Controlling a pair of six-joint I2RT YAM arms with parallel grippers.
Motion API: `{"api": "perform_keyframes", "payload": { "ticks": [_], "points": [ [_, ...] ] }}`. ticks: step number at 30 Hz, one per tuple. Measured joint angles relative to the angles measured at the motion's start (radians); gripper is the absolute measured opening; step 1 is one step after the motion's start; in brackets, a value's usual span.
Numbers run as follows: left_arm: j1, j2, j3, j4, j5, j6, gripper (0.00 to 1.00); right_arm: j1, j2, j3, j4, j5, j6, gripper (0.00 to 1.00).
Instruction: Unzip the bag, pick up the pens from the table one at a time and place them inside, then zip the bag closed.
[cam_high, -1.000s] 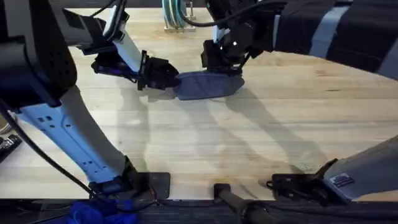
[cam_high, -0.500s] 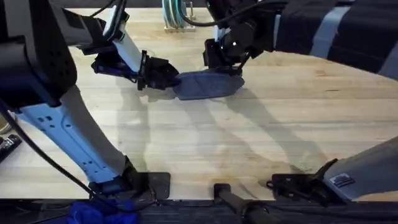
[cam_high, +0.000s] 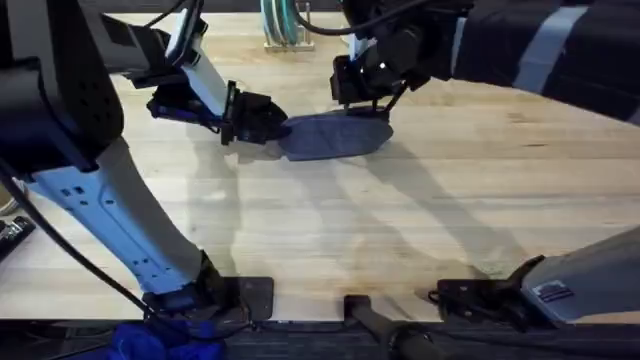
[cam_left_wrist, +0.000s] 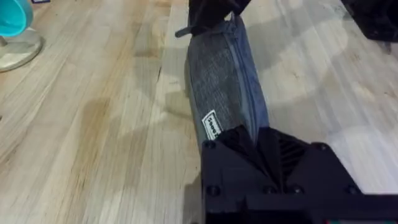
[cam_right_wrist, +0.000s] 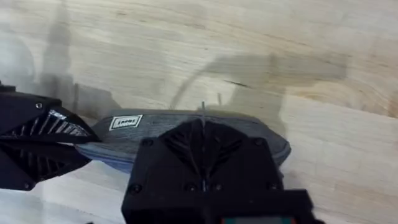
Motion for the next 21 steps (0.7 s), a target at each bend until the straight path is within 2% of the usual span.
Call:
{"api": "perform_keyframes", "payload": {
  "ticks": [9,17,21],
  "points": [
    [0.000,0.000,0.000,0.000,0.000,0.000,0.040,-0.019,-0.044,-0.016,0.005,0.007,0.000,0.030],
    [0.000,0.000,0.000,0.000,0.000,0.000,0.040,-0.042,-0.133,-0.139,0.063,0.007,0.001,0.029],
    [0.000,0.000,0.000,0.000,0.000,0.000,0.040,-0.059,-0.222,-0.228,0.107,0.007,0.001,0.029]
  ]
}}
